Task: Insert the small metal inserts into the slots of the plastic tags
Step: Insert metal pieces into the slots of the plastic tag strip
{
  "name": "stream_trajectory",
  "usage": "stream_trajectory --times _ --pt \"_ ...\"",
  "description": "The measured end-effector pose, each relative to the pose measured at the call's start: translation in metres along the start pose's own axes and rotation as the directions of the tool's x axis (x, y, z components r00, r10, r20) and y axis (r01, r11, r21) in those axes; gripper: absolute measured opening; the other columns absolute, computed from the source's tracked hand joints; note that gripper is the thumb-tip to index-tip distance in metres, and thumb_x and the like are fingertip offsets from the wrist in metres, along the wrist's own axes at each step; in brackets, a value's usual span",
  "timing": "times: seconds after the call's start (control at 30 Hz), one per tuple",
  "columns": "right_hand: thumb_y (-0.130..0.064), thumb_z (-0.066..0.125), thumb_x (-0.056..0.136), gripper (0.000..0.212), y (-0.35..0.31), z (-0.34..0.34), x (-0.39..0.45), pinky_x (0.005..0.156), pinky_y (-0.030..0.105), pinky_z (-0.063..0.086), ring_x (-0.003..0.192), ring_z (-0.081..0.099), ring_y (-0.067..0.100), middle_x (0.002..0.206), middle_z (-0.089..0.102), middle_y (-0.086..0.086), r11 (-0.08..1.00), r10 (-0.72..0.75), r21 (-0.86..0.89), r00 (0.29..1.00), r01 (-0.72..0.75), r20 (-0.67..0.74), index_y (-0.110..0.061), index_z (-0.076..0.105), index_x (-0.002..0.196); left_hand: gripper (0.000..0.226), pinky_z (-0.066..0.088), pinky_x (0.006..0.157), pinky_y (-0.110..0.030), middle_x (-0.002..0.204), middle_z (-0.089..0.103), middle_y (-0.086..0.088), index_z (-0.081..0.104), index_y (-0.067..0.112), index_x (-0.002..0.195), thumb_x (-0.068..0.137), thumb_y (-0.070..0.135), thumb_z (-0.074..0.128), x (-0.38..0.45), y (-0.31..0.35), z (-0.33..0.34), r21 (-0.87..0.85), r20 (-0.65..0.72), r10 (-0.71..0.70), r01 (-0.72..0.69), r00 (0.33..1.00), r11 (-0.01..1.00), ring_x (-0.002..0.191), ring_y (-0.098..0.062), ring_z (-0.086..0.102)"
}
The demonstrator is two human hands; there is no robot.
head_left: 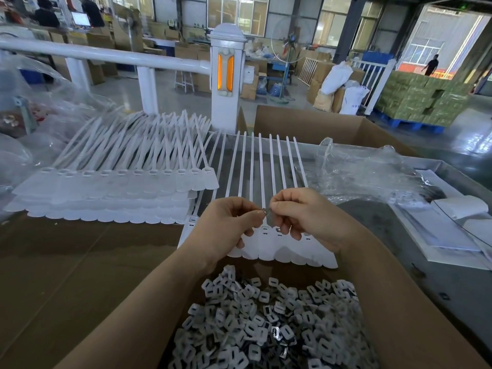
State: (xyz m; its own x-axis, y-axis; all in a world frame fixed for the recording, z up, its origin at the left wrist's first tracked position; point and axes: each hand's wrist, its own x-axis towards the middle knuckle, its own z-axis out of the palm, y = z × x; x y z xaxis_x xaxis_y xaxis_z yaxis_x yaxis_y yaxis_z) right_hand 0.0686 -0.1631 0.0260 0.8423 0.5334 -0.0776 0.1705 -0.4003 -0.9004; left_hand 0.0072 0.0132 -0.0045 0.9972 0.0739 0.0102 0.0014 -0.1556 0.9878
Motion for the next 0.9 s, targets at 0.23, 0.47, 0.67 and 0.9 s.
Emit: stream_trajectory --times 0.23,0.47,0.67,0.9 --pt "-0.022 0.061 0.098 0.013 0.002 -0.002 0.002 0.051 0.019 0.047 0.061 0.06 0.007 0.073 0.068 -0.001 0.999 -0.027 -0.037 1.0 0.027 -0.003 -0.013 0.07 0.095 0.009 0.046 0.051 -0.015 0.071 0.07 0.009 0.073 0.02 0.088 0.093 0.02 0.066 0.001 -0.001 0.001 0.002 -0.046 0.015 -0.015 0.999 1.0 0.059 -0.001 0.058" --pt "-0.019 0.06 0.098 0.013 0.005 -0.002 0.004 0.049 0.018 0.046 0.059 0.059 0.006 0.067 0.067 -0.006 0.996 -0.036 -0.079 0.999 0.033 -0.037 -0.013 0.069 0.092 0.002 0.049 0.06 -0.012 0.079 0.069 0.012 0.071 0.031 0.089 0.09 0.031 0.069 0.002 -0.005 0.003 0.187 -0.022 0.113 -0.107 0.993 0.977 0.071 0.002 0.061" --pt "-0.021 0.057 0.099 0.016 0.015 -0.011 0.006 0.047 0.011 0.042 0.053 0.06 -0.003 0.071 0.065 -0.004 0.922 0.081 -0.367 0.989 -0.122 -0.127 -0.014 0.066 0.087 0.033 0.023 0.105 -0.032 0.135 0.046 0.019 0.057 0.046 0.127 0.095 0.052 0.053 0.0 -0.018 0.005 0.759 0.186 0.194 -0.266 0.963 0.594 0.129 -0.01 0.032" --pt "-0.02 0.056 0.099 0.014 0.018 -0.027 0.001 0.057 0.026 0.048 0.067 0.058 0.014 0.08 0.065 -0.001 0.848 0.16 -0.486 0.977 -0.21 -0.144 -0.016 0.065 0.089 0.028 0.017 0.102 -0.032 0.127 0.048 0.017 0.056 0.051 0.122 0.096 0.047 0.048 0.004 -0.025 -0.002 0.824 0.157 0.234 -0.258 0.959 0.505 0.126 -0.01 0.034"
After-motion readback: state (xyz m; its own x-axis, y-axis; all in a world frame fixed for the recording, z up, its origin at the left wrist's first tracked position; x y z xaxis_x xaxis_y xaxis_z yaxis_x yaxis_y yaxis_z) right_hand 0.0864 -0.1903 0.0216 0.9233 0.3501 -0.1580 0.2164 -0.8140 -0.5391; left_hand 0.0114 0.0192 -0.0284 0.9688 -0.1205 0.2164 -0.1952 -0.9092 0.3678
